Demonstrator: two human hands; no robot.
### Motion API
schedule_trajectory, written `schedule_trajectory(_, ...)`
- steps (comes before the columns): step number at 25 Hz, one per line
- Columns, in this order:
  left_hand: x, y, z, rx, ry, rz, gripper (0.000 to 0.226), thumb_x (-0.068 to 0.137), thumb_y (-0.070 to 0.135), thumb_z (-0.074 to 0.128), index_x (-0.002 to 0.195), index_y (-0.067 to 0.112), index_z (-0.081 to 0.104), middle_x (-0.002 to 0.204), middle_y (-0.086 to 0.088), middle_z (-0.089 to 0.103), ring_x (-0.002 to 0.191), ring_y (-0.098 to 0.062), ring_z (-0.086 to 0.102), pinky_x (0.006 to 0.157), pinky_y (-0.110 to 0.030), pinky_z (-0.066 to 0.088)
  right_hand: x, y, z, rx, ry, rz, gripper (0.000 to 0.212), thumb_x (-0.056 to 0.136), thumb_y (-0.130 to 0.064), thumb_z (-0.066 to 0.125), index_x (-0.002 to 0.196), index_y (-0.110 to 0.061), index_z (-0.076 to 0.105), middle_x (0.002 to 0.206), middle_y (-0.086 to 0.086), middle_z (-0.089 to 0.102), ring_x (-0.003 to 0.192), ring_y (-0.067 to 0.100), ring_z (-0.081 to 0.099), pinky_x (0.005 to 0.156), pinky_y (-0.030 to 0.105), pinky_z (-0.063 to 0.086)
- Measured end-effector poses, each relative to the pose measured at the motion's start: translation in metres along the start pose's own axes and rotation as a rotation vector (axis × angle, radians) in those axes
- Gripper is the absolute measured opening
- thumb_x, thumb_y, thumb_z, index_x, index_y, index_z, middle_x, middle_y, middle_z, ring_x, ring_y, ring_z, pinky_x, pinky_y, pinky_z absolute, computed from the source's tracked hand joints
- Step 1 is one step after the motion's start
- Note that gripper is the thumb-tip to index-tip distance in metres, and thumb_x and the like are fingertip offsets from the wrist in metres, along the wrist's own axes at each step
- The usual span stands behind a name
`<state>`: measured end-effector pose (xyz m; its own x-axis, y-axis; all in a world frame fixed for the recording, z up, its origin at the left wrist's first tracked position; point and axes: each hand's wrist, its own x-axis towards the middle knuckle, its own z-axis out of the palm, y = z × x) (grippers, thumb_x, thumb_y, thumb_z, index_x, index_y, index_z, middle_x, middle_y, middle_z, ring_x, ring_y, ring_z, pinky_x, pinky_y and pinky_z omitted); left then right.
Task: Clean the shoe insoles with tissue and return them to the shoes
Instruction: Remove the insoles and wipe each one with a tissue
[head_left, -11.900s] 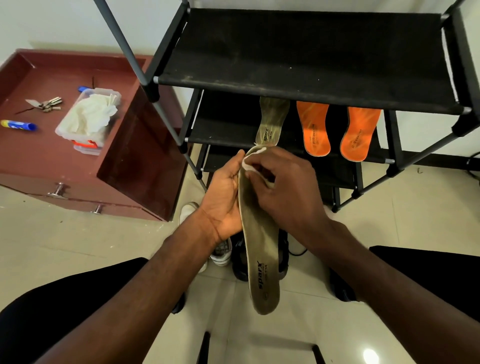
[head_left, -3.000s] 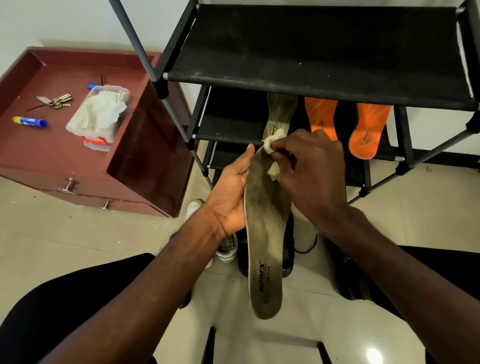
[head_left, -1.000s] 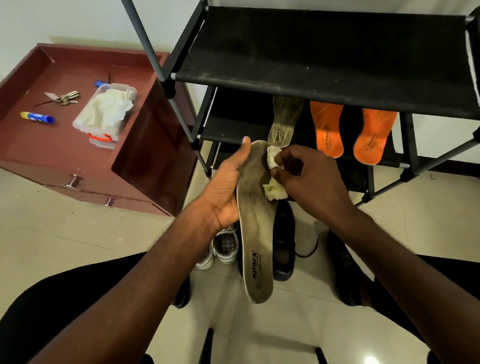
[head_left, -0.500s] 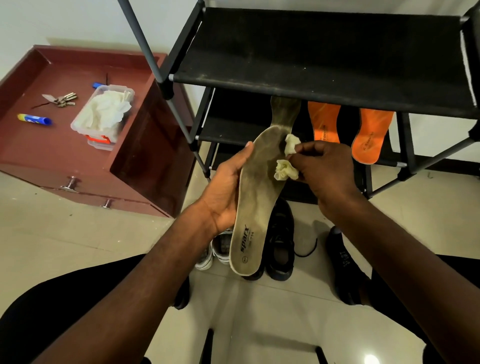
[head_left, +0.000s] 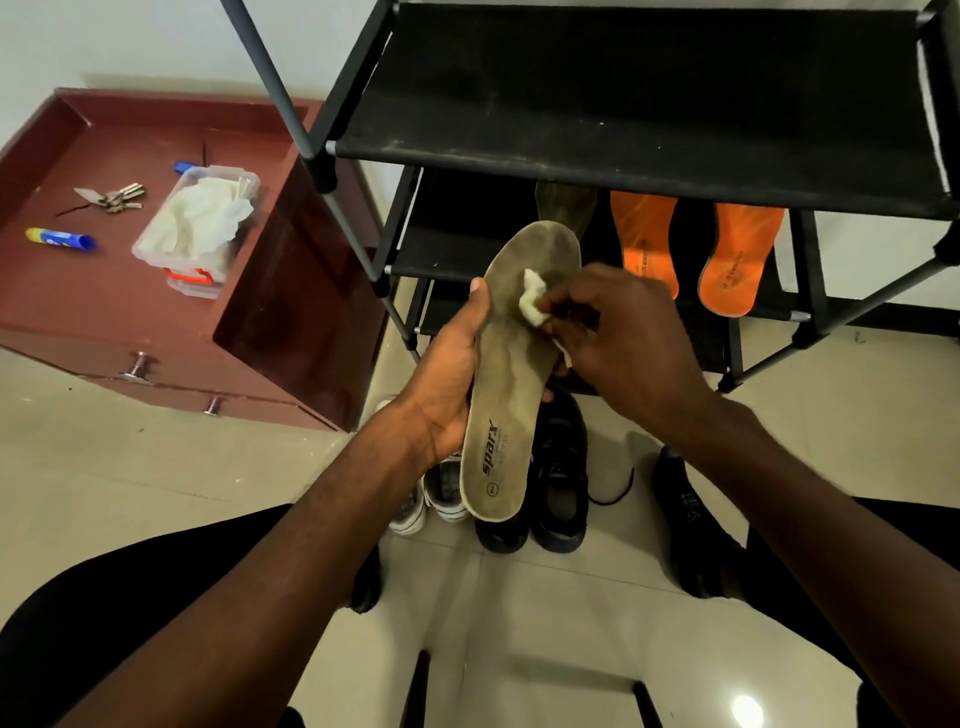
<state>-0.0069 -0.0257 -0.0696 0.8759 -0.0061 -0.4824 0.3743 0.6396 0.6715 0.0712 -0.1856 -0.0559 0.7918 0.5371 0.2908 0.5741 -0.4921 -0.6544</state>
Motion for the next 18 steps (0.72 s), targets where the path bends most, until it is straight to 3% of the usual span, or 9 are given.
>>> schedule_trajectory(4,-0.001,0.005,-0.003,-0.128,0.09,-0.004,0.068,0.107,0.062,0.033,0.141,0.009,0.061,0.131,-0.018,0.068,0.111,-0.029,0.07,0.096,-0.042,0.058,-0.013,-0.015,0.016,0.078,-0.024,0.035,0.025,0.086,-0.003,0.078,0.108,-0.015,0.079,0.106,-0.003,0.074,0.094,0.003,0.067,0.086,0.022,0.058)
schedule_trajectory(8,0.0,0.015,-0.017,-0.283,0.045,-0.071,0.084,0.105,0.068,0.028,0.144,-0.002,0.052,0.148,-0.027,0.055,0.142,-0.037,0.05,0.121,-0.052,0.035,-0.037,-0.037,0.024,0.123,-0.182,-0.098,0.019,0.085,-0.004,0.079,0.102,-0.014,0.079,0.101,-0.003,0.076,0.09,0.006,0.069,0.079,0.028,0.06)
schedule_trajectory(9,0.001,0.016,-0.018,-0.3,0.037,-0.078,0.082,0.104,0.067,0.03,0.144,-0.001,0.054,0.147,-0.027,0.056,0.141,-0.037,0.051,0.122,-0.052,0.034,-0.035,-0.037,0.023,0.099,-0.178,-0.116,0.019,0.086,-0.005,0.078,0.103,-0.014,0.078,0.101,-0.003,0.076,0.09,0.008,0.069,0.077,0.03,0.06)
schedule_trajectory(12,0.002,0.012,-0.015,-0.208,0.091,-0.04,0.067,0.106,0.062,0.036,0.134,0.008,0.065,0.127,-0.018,0.07,0.117,-0.033,0.067,0.113,-0.053,0.044,-0.013,-0.025,0.017,0.009,-0.024,-0.031,0.021,0.089,-0.007,0.076,0.108,-0.013,0.077,0.104,0.0,0.074,0.091,0.013,0.07,0.08,0.035,0.06)
schedule_trajectory(14,0.001,0.013,-0.013,-0.261,0.078,-0.033,0.072,0.107,0.063,0.033,0.135,0.004,0.064,0.13,-0.02,0.069,0.122,-0.034,0.066,0.116,-0.053,0.042,-0.012,-0.024,0.017,0.041,-0.066,-0.013,0.021,0.087,-0.006,0.077,0.107,-0.013,0.078,0.104,0.0,0.075,0.091,0.011,0.07,0.081,0.033,0.06)
schedule_trajectory(16,0.001,0.019,-0.018,-0.39,0.015,-0.042,0.082,0.107,0.063,0.027,0.145,-0.005,0.051,0.145,-0.029,0.057,0.14,-0.038,0.053,0.124,-0.05,0.031,-0.029,-0.032,0.021,0.093,-0.205,-0.07,0.021,0.085,-0.006,0.078,0.104,-0.014,0.079,0.1,-0.004,0.075,0.087,0.006,0.069,0.077,0.025,0.058)
schedule_trajectory(18,0.002,0.021,-0.024,-0.444,-0.009,-0.039,0.084,0.106,0.063,0.028,0.147,-0.008,0.046,0.149,-0.031,0.051,0.145,-0.039,0.046,0.127,-0.048,0.025,-0.045,-0.043,0.022,0.145,-0.325,-0.107,0.02,0.084,-0.006,0.079,0.101,-0.016,0.08,0.094,-0.007,0.074,0.08,0.002,0.066,0.072,0.018,0.054)
